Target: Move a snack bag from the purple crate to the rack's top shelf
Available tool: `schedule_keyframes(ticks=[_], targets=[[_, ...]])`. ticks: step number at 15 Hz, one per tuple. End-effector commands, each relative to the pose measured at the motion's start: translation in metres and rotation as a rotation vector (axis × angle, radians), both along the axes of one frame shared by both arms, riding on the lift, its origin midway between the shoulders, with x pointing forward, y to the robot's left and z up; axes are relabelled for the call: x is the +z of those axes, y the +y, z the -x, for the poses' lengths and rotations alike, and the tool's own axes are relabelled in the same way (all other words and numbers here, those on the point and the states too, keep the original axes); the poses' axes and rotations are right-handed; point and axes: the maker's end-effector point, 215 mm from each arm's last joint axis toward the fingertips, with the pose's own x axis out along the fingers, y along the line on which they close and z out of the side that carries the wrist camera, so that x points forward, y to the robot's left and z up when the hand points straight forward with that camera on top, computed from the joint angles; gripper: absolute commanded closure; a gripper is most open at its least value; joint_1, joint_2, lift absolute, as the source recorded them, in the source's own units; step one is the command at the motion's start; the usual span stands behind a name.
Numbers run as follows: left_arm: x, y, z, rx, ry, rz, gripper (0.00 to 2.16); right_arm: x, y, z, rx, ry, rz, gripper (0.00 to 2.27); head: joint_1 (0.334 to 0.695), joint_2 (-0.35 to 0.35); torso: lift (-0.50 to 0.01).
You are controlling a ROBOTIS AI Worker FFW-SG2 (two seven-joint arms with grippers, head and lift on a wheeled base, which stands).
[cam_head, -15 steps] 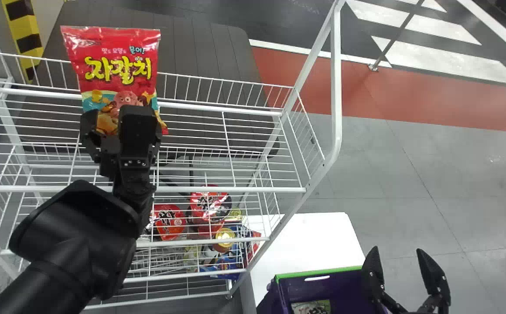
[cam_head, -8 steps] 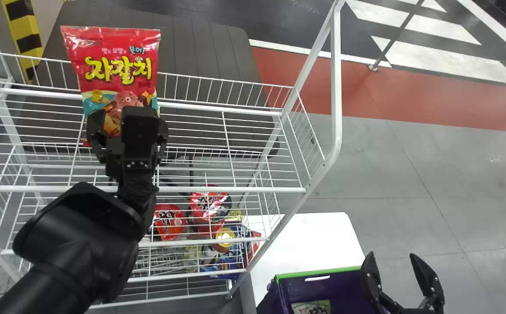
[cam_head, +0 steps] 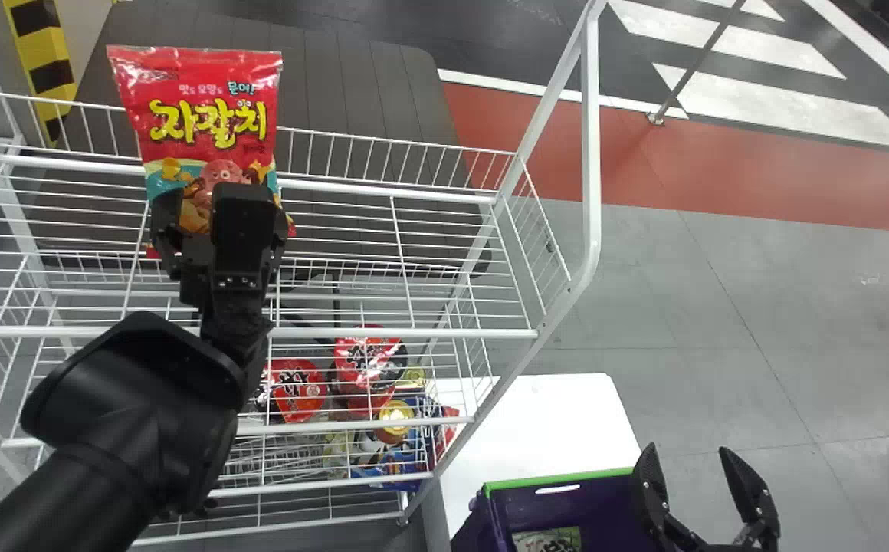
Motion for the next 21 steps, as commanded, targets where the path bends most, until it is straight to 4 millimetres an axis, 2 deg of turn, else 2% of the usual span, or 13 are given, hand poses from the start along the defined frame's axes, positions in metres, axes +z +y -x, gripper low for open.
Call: schedule_keyframes(ticks=[1, 5, 7, 9, 12, 14, 15, 21], targets=[[0.009, 0.004, -0.01, 0.009, -0.02, 0.025, 0.28, 0.001, 0.0, 0.0, 0.0, -0.003, 0.001, 0.18, 0.695, -0.35, 0.0], [0.008, 0.006, -0.014, 0.011, -0.011, 0.045, 0.28, -0.001, 0.002, -0.005, 0.003, -0.004, 0.003, 0.18, 0.695, -0.35, 0.0], [0.005, 0.008, -0.016, 0.015, -0.004, 0.048, 0.36, -0.001, 0.003, -0.005, 0.004, -0.004, 0.002, 0.18, 0.695, -0.35, 0.0], [0.002, 0.01, -0.019, 0.014, 0.002, 0.048, 0.54, -0.002, 0.002, -0.005, 0.002, -0.007, 0.002, 0.18, 0.695, -0.35, 0.0], [0.002, 0.012, -0.019, 0.018, 0.002, 0.046, 1.03, 0.001, 0.004, -0.006, 0.005, -0.023, 0.009, 0.18, 0.695, -0.35, 0.0], [0.001, 0.012, -0.018, 0.021, 0.001, 0.038, 1.09, 0.005, 0.006, -0.005, 0.008, -0.04, 0.014, 0.18, 0.695, -0.35, 0.0], [0.001, 0.013, -0.018, 0.024, 0.0, 0.039, 1.3, 0.006, 0.008, -0.006, 0.012, -0.044, 0.014, 0.18, 0.695, -0.35, 0.0], [0.001, 0.019, -0.014, 0.042, -0.019, 0.05, 1.35, 0.016, 0.011, -0.005, 0.015, -0.09, 0.032, 0.18, 0.695, -0.35, 0.0]])
